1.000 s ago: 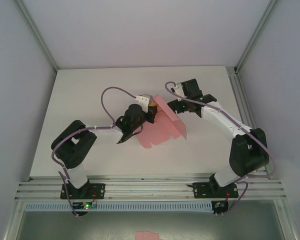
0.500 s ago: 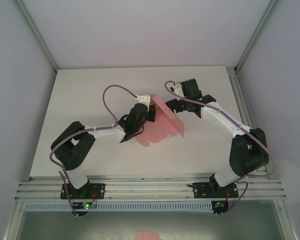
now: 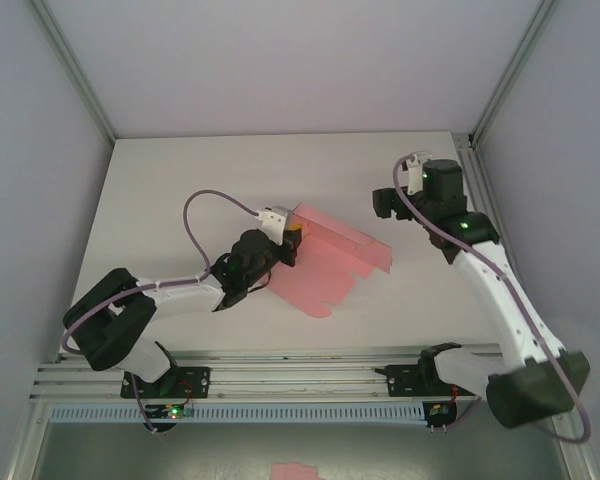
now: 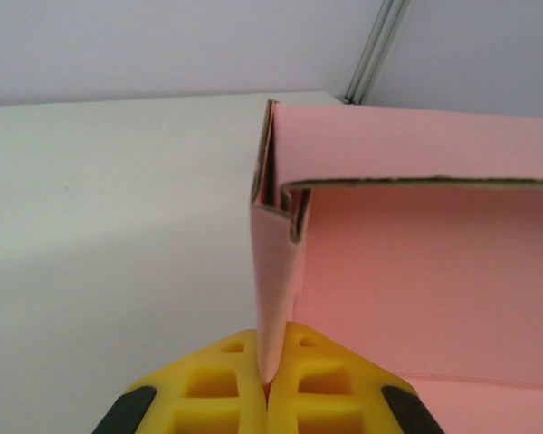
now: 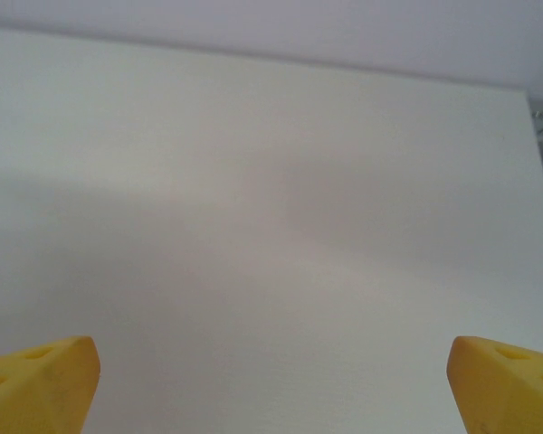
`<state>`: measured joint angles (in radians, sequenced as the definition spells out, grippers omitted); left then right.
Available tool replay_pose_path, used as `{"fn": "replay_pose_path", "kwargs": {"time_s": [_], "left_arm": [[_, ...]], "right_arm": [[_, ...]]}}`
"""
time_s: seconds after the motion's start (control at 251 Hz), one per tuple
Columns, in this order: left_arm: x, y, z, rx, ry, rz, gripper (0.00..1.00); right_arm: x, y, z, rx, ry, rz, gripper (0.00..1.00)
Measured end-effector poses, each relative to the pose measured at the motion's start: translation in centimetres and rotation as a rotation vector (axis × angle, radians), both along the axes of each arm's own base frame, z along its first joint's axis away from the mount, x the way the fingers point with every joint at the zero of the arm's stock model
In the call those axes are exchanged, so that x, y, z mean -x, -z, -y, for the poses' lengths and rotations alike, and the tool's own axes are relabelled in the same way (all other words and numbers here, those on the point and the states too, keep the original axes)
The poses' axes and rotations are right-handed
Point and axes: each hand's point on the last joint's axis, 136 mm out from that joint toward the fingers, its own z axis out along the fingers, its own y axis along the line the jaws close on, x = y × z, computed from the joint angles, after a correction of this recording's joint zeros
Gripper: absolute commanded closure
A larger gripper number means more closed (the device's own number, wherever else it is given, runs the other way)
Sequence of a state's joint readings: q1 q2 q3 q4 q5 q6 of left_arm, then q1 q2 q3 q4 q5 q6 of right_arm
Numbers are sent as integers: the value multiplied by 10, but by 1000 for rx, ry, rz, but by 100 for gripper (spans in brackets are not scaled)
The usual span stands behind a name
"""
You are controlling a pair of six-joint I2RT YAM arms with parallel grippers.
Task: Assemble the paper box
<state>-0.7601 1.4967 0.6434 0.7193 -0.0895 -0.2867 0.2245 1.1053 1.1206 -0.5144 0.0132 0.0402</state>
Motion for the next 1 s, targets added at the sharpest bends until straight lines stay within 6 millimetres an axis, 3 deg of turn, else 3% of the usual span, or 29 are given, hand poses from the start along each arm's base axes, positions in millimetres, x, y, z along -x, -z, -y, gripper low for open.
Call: {"fn": "replay_pose_path", "kwargs": {"time_s": [0.096, 0.176, 0.431, 0.595, 0.874, 1.002], "left_arm": [[2, -13, -2, 17, -2, 25, 100], [3, -22, -7, 24, -15, 46, 100], [0, -28, -14, 9, -51, 75, 100], [0, -29, -15, 6, -57, 77, 100], [3, -13, -20, -33, -59, 49, 100], [3, -8, -22, -48, -67, 35, 100]], "right_arm": [[25, -30, -12, -71, -88, 82, 2], [45, -41, -28, -133, -189, 112, 2], [81, -28, -66, -194, -413, 28, 2], [86, -13, -71, -178, -439, -30, 2], [72, 21, -84, -141, -451, -132, 2], [70, 26, -91, -108, -466, -126, 2]]}}
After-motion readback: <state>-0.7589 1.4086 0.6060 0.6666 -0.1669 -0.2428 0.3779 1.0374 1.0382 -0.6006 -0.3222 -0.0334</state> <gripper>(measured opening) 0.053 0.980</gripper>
